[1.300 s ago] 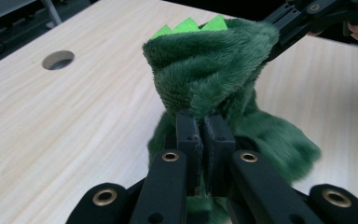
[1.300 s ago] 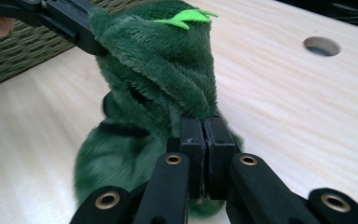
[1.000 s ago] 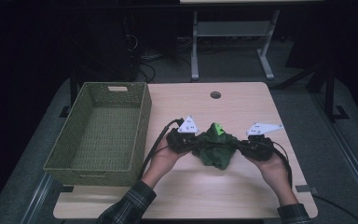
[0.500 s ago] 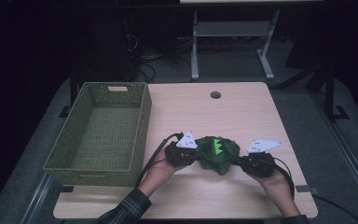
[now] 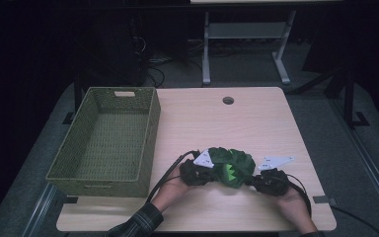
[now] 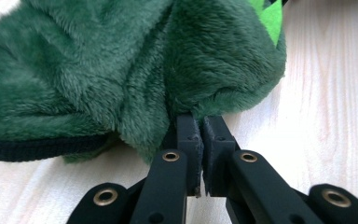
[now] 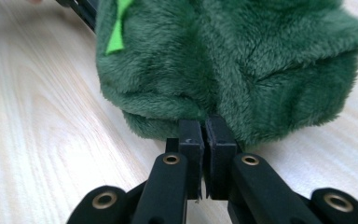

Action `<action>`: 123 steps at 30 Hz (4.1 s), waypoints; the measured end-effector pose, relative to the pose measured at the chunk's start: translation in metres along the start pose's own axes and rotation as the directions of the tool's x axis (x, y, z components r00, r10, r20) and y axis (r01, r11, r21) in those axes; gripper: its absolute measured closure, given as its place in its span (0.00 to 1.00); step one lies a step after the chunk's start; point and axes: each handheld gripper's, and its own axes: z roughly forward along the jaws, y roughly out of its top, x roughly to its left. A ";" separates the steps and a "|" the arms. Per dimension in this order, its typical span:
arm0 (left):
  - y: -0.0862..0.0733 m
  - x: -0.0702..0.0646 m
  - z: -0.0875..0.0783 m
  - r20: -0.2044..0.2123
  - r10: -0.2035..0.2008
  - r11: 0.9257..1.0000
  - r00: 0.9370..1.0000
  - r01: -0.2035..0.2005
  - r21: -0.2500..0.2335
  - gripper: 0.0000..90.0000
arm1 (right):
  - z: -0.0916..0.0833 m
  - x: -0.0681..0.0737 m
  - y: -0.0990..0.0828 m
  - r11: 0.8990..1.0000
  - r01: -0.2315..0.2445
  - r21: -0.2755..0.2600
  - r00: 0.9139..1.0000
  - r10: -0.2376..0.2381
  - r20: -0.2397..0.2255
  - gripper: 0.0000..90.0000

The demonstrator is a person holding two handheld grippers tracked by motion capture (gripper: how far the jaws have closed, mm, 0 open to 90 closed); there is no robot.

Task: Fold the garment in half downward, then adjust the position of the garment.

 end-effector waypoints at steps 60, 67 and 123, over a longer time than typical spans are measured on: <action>0.010 0.024 -0.003 -0.125 -0.066 0.998 0.990 0.066 -0.001 0.98 | 0.010 -0.009 0.010 1.000 -0.003 0.024 0.998 0.002 0.061 1.00; 0.013 0.014 -0.023 -0.098 -0.060 0.998 0.993 0.057 -0.029 0.98 | -0.012 -0.012 0.007 0.999 -0.024 -0.030 0.997 0.026 0.075 1.00; 0.003 -0.013 0.000 -0.040 -0.043 0.999 0.998 0.044 0.016 0.98 | 0.028 -0.070 0.053 0.997 -0.071 0.016 0.997 0.072 -0.039 1.00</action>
